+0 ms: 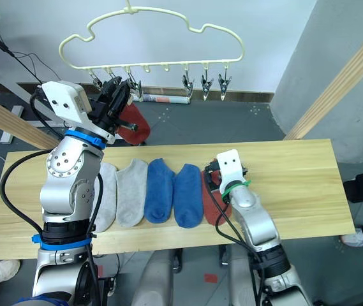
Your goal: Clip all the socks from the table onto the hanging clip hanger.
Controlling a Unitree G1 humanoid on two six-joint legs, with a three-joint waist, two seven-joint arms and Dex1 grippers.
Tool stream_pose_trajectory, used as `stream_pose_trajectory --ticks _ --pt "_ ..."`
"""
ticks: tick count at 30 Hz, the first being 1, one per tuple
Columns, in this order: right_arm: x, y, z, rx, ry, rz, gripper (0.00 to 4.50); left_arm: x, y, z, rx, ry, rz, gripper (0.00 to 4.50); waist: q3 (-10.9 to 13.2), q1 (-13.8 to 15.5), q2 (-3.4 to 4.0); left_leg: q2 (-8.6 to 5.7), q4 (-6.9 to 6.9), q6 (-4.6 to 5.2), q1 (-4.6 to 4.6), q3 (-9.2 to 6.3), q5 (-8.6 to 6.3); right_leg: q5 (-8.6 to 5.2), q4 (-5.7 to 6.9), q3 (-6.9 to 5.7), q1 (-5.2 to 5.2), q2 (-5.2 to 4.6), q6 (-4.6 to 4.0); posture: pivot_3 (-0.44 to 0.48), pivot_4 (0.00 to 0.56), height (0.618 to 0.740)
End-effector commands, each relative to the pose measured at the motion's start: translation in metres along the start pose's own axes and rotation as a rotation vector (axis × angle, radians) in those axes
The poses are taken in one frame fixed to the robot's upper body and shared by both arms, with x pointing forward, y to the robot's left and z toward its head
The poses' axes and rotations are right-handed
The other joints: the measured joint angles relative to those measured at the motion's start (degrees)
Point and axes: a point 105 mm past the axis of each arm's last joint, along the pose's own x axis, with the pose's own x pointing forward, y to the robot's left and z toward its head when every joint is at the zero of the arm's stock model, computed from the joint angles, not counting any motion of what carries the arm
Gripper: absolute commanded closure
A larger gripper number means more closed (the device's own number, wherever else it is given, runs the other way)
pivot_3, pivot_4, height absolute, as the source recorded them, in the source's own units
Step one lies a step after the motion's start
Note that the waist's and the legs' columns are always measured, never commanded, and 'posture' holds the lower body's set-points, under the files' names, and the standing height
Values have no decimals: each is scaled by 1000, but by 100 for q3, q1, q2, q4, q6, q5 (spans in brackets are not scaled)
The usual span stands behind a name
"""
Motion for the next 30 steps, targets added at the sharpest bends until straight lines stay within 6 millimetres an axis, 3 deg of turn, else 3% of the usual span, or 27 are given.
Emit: stream_pose_trajectory --ticks 1,2,5,16,26,30 --pt "2 5 -3 25 -7 -17 0 -2 0 16 24 -54 -3 4139 0 1 0 0 0 0 0 0 0 0 0 0 0 0 0 -12 487 740" --pt "2 7 -5 31 -1 -12 0 -2 0 16 25 -54 -2 4139 0 2 0 0 0 0 0 0 0 0 0 0 0 0 0 -12 487 740" --pt "4 11 -12 13 18 -6 592 -3 1 16 28 -49 -3 4139 0 1 0 0 0 0 0 0 0 0 0 0 0 0 0 -8 488 740" --pt "-1 8 -14 21 18 13 4483 -4 -5 18 -17 -29 -53 4139 0 5 0 -1 0 0 0 -1 0 0 1 1 1 0 0 -2 496 740" --pt "-29 66 61 -192 -326 593 4500 -1 -1 34 -179 48 -138 4139 20 -11 7 -9 -1 0 1 -3 0 0 1 -3 -1 21 1 -1 516 740" --pt "-35 74 71 -261 -420 719 4500 2 1 38 -228 78 -158 4139 65 2 0 -10 -1 -2 1 -7 1 0 2 -5 -1 25 1 7 520 740"
